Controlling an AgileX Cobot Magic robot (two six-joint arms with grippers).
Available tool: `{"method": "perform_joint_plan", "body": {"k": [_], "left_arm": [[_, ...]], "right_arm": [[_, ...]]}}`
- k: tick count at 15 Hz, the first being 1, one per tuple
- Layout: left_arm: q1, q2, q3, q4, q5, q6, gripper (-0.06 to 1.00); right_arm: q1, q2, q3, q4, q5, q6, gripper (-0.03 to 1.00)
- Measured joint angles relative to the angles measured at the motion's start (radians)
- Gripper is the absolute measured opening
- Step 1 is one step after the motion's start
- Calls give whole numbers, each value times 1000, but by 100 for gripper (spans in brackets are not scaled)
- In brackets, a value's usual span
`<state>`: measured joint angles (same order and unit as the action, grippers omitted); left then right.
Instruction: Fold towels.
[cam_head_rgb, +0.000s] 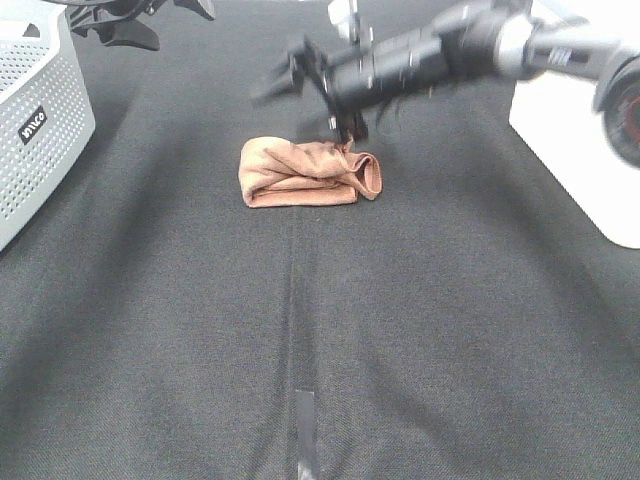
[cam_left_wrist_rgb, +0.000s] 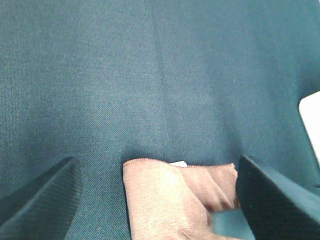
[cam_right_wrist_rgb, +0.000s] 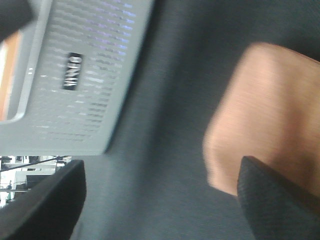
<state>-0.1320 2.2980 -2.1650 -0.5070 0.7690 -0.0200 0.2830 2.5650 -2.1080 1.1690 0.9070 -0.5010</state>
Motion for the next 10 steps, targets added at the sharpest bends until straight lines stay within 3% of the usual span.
{"method": "perform_joint_plan", "body": {"k": [6,10], "left_arm": [[0,0,0,7,5,0,80],[0,0,0,8,54,20,80]], "right_arm": [[-95,18,0,-253,12,159,77],[-108,-41,0,-433,100,178,77]]}}
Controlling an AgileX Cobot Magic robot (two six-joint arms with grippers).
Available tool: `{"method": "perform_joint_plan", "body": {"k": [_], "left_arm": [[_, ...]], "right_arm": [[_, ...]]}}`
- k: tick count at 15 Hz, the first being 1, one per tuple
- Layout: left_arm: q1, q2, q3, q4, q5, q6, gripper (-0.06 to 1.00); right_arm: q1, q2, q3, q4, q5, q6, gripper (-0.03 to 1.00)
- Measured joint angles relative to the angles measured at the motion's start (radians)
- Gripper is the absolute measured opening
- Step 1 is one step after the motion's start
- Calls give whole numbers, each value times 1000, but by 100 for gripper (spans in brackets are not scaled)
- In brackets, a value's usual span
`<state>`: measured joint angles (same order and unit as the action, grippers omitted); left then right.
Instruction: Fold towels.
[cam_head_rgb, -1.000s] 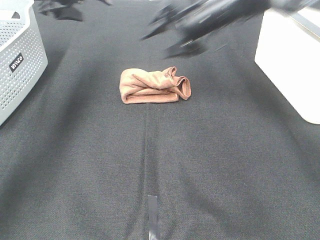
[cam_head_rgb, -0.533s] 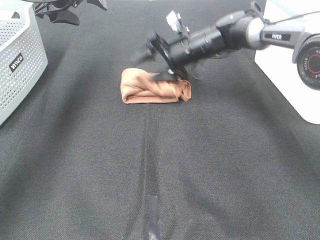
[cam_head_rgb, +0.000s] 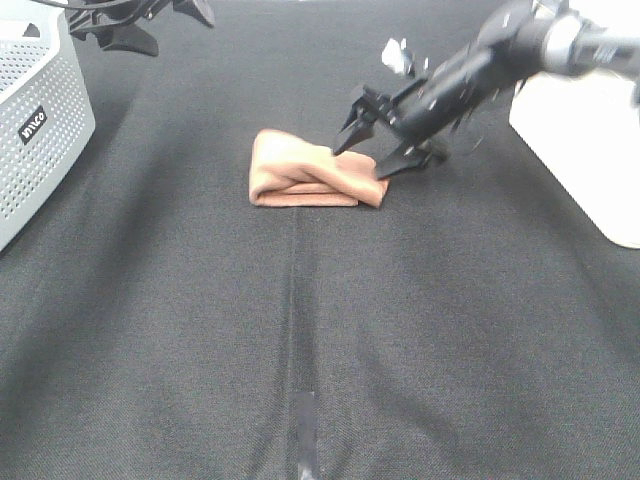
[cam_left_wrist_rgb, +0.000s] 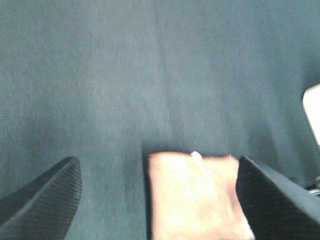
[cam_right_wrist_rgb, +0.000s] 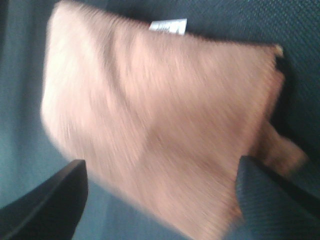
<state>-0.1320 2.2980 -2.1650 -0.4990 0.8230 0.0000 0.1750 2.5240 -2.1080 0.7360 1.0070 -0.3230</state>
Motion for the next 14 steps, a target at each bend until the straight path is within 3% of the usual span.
{"method": "perform_joint_plan", "body": {"k": [6,9,11,14], "left_arm": [[-1,-77,0,54,268,58,80],[-27,-173,0,205,359,52,80],[-72,-249,0,359,386,14,80],[-130,-362,50,452,389,-14,80]], "right_arm": [[0,-208,0,-185,193,89,77],[0,-291,7,-249,200,136,77],[0,-401,76,-320,201,155,77],[0,-563,237,-383,202,157,77]]}}
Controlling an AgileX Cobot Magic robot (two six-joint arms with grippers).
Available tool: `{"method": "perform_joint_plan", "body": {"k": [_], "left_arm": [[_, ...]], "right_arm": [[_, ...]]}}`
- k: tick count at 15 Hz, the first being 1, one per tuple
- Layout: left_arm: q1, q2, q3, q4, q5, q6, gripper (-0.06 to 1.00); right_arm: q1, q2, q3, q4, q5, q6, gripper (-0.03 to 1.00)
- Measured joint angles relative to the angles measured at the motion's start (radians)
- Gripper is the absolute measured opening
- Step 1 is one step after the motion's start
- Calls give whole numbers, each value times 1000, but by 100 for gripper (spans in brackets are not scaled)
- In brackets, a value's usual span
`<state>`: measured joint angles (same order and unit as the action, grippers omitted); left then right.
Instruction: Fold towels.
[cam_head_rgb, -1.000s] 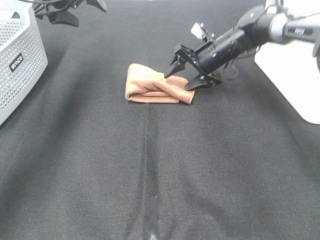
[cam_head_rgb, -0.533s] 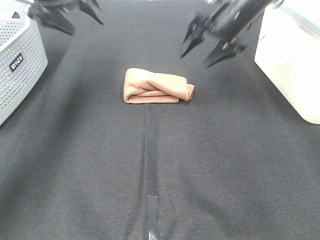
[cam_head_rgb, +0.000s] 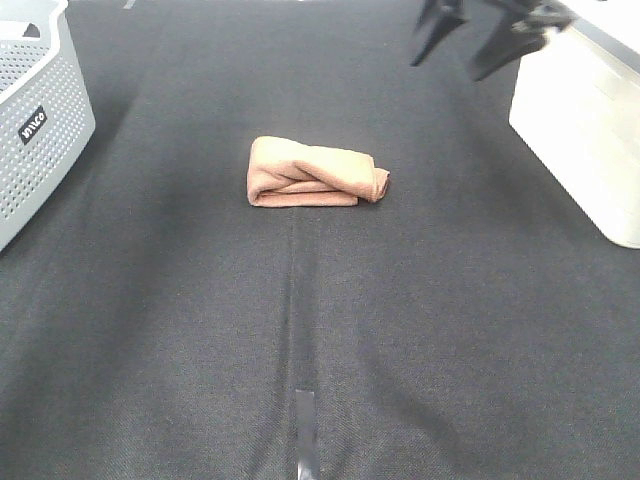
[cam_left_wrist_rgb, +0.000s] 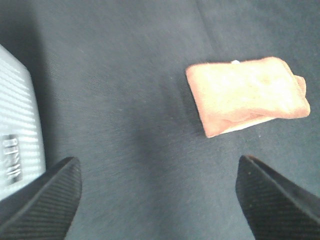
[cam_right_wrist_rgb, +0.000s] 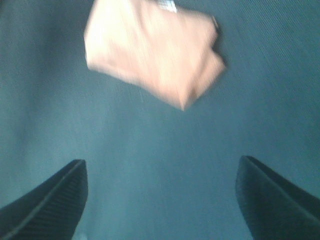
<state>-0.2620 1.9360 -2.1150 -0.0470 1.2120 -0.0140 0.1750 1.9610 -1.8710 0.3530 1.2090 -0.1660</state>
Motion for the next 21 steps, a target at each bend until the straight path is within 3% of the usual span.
{"method": "perform_joint_plan", "body": {"k": [3,5,8,9,14,17,21], "left_arm": [[-24,-139,129,2,0,-3,80],[-24,-267,285,7,-1,-3,80],[-24,-531,601,7,-1,-3,80],[-24,-702,769,7,1,-3,80],[-24,-1278,1257,7,-14,-4,80],[-24,-1622,1443,6,-12,-3,80],[-24,-1888,1535,-6,-12,51,80]], "right_arm": [[0,-186,201,-41,1,0,77],[0,-324,367,-67,1,0,77],[0,-610,678,-76,-14,0,77],[0,-703,763,-76,-25,0,77],[0,-1160,1158,-83,-94,0,77],[0,-1458,1314,-117,-110,0,77],[0,-1725,1350,-155,-116,0,77]]}}
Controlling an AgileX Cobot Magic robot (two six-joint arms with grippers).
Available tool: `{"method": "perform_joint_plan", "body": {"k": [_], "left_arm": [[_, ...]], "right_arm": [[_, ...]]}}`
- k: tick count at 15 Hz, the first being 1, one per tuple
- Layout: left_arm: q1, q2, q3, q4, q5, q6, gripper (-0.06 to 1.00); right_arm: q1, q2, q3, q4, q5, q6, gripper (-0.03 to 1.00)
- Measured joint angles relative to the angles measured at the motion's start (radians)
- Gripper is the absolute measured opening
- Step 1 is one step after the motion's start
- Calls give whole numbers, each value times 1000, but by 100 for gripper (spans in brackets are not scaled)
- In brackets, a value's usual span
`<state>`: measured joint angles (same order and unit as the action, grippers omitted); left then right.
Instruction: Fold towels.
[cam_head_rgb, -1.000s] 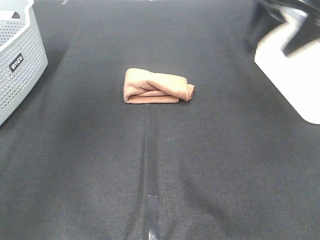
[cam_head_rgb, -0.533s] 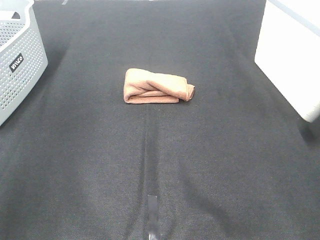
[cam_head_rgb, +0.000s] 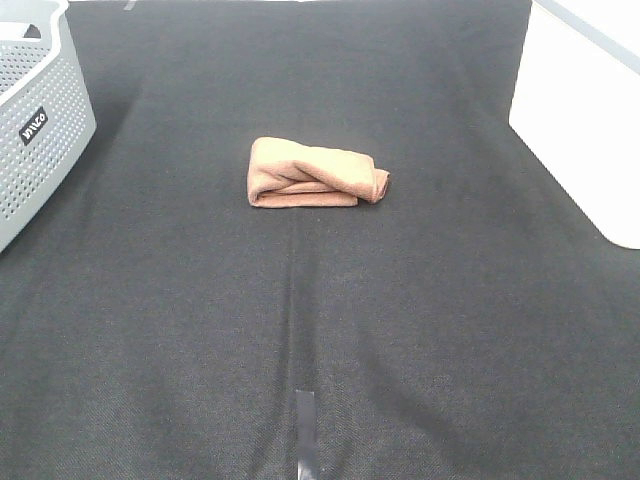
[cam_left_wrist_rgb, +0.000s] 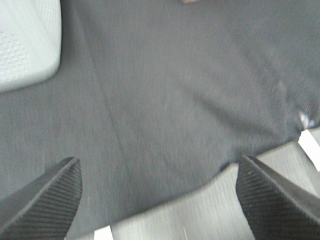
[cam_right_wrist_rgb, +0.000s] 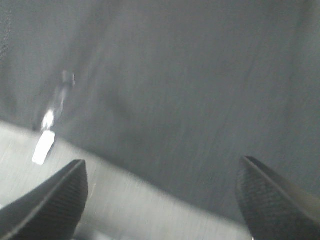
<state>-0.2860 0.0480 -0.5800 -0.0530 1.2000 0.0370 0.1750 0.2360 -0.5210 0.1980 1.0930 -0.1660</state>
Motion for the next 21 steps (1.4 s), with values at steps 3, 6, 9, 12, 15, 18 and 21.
{"method": "perform_joint_plan", "body": {"k": [3,6,9,12,15,18,21], "left_arm": [[0,-52,34,-34,-4,80,80],[0,-52,72,-120,-118,191,80],[0,-51,79,-129,-136,206,80],[0,-51,79,-125,-138,206,80],[0,-51,79,-100,-141,194,80],[0,-51,79,-100,-141,191,80],[0,-52,79,-100,-141,191,80]], "right_arm": [[0,-165,0,-36,-1,27,77],[0,-197,0,-127,0,117,77],[0,-197,14,-166,-21,128,77],[0,-196,18,-168,-21,128,77],[0,-196,18,-168,-21,128,77],[0,-196,18,-168,-21,128,77],[0,-196,18,-168,-21,128,77]]}}
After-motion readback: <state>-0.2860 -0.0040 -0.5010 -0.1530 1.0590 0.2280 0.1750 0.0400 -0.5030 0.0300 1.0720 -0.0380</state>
